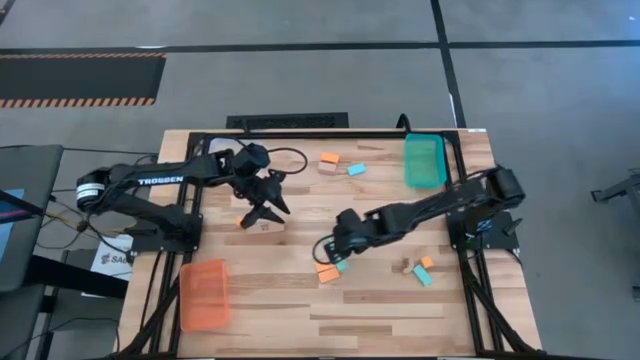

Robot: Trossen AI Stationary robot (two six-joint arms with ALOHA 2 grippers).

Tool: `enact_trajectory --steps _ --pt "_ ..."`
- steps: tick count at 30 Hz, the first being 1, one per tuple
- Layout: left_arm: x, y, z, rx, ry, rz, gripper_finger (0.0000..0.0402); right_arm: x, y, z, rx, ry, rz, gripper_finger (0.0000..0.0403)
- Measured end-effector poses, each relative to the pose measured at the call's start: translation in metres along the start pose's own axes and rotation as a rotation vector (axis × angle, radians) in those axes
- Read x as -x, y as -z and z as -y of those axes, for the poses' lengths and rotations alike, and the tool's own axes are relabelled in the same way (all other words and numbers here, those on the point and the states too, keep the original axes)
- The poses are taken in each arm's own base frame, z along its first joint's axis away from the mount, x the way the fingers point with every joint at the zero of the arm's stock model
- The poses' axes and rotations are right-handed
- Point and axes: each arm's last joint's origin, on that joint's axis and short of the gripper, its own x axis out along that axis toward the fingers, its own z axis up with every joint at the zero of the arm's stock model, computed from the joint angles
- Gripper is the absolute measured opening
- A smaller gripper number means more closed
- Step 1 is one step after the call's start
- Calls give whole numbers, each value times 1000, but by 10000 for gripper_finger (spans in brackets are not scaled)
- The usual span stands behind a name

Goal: Sort & place blocks by color
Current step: Put the light blue block into the orange bin

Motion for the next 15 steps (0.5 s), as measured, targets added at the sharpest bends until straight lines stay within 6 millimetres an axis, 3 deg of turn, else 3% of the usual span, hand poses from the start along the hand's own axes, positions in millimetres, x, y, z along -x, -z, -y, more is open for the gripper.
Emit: enact_trajectory --steps 9,15 --pt "14 0 12 -46 5 -3 142 -37 -1 -18 14 92 -42 238" --pt "18 0 16 -82 2 -6 142 -41 -1 -20 7 172 -76 253"
